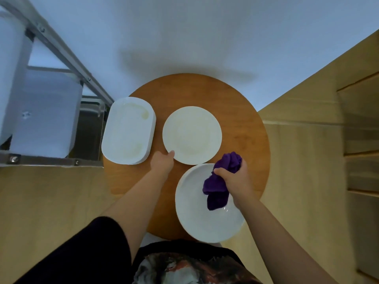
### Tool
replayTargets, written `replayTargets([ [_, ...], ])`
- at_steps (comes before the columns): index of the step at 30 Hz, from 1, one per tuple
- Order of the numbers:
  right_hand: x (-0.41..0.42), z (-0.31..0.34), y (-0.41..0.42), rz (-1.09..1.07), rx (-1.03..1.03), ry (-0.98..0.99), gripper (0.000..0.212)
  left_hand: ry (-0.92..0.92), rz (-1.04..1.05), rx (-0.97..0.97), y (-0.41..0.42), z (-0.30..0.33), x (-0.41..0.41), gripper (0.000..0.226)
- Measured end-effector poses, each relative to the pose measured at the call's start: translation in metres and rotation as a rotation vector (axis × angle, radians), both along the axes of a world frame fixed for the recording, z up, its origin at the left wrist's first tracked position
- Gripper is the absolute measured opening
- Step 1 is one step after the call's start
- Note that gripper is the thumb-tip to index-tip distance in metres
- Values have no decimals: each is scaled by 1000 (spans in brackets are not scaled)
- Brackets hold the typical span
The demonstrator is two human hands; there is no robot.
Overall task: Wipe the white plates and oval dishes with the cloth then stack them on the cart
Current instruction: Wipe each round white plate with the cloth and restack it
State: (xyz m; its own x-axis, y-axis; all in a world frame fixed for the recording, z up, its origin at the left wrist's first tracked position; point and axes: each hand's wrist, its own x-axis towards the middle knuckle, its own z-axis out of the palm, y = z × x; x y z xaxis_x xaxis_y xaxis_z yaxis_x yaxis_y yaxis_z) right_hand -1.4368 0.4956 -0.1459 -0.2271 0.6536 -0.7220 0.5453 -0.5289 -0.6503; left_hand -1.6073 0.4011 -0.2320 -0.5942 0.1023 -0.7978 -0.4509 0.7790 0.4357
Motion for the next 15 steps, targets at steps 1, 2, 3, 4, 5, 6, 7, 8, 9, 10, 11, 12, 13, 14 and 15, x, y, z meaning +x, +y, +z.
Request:
replayTargets([
  [1, -3, 1, 0, -42, -21, 14, 62, -25, 39, 18, 4, -5, -3, 52],
  [2, -4, 2, -1, -65, -27, 27, 56, -20, 35, 27, 7, -9, -5, 49],
  [3, -5, 2, -2, -67, -15, 30, 53, 2, 0, 26, 10, -14, -8, 46],
  [4, -6, 2, -4, -51, 5, 23, 53, 35, -45, 17, 12, -18, -11, 43],
  [5, -7, 3, -7, -26, 22, 12, 55, 61, -86, 8, 13, -21, -14, 41],
  [6, -8, 3, -11, -6, 31, -3, 58, 68, -113, 2, 14, -24, -16, 40],
  [7, -8, 4, -14, 3, 33, -17, 59, 52, -123, 7, 15, -26, -19, 39],
  [8, -8, 4, -17, 0, 32, -30, 60, 19, -126, 23, 16, -27, -21, 37],
  [9, -8, 4, -19, -7, 29, -40, 59, -17, -130, 47, 17, -29, -22, 34],
  [10, -9, 5, -20, -14, 26, -45, 58, -49, -135, 73, 18, -29, -23, 28],
  [11, -9, 7, -20, -27, 18, -37, 56, -78, -120, 95, 18, -29, -23, 24],
  [12, -10, 9, -20, -52, 2, -8, 54, -104, -73, 119, 19, -29, -23, 23],
  [13, -10, 12, -19, -85, -19, 35, 54, -130, 1, 151, 20, -27, -22, 29],
  [14, -10, 15, -18, -118, -33, 74, 57, -148, 73, 187, 20, -25, -23, 36],
  [15, -10, 17, -16, -142, -31, 101, 61, -151, 121, 218, 21, -22, -23, 42],
])
